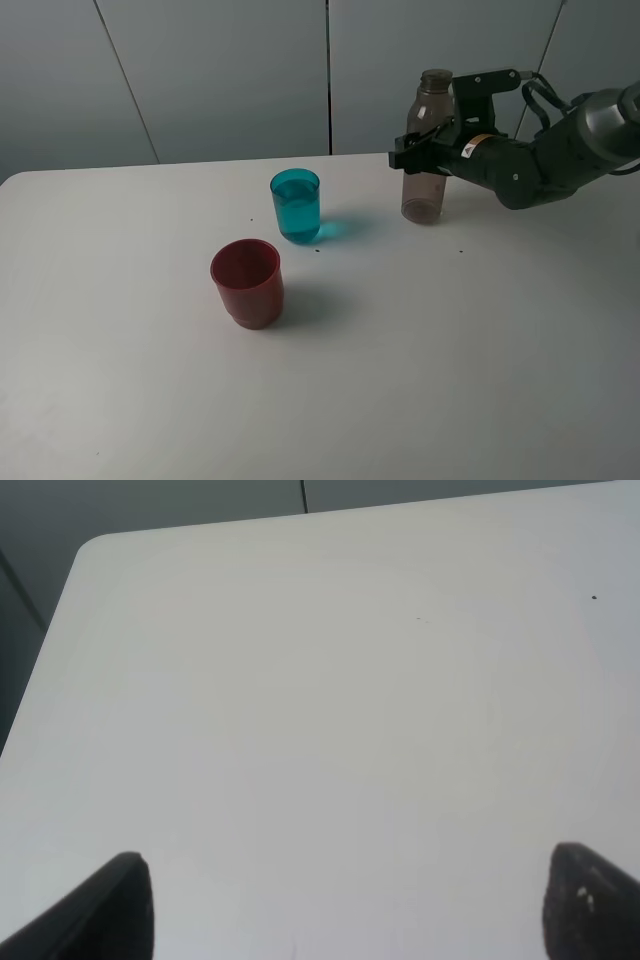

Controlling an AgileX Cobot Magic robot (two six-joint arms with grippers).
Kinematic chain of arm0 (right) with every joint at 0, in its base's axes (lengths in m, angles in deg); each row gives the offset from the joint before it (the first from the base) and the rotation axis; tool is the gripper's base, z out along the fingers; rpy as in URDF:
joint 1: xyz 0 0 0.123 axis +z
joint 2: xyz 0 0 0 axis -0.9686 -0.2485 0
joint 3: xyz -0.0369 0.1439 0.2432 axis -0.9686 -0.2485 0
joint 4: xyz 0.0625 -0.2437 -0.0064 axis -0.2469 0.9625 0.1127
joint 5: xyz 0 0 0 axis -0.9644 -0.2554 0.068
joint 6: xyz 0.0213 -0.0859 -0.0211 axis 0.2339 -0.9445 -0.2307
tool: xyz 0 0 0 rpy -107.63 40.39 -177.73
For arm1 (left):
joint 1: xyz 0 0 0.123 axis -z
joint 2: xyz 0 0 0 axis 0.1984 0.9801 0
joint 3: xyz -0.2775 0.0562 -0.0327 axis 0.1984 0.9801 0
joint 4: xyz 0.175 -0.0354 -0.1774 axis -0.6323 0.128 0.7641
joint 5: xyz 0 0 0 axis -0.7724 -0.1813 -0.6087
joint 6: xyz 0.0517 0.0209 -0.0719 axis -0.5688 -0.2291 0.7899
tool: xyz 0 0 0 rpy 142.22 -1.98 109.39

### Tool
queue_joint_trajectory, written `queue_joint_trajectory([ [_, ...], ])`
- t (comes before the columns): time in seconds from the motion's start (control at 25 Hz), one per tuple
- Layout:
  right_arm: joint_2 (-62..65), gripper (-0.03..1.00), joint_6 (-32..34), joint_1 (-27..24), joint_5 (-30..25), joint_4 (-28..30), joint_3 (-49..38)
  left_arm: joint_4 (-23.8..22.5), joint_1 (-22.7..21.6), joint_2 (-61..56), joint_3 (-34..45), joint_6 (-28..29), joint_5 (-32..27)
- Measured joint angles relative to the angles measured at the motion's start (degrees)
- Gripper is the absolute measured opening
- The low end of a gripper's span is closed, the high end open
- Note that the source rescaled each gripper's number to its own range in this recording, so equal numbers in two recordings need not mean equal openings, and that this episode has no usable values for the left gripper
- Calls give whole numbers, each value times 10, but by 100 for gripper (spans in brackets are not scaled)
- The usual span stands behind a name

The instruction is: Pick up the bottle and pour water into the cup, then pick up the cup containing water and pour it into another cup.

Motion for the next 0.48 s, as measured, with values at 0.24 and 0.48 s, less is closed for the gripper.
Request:
queue_joint_trajectory([
  [0.24,9,99,4,0,-13,-2,-1,0,0,0,0,0,0],
  [0.48,58,99,-2,0,-25,-2,-5,0,0,0,0,0,0],
])
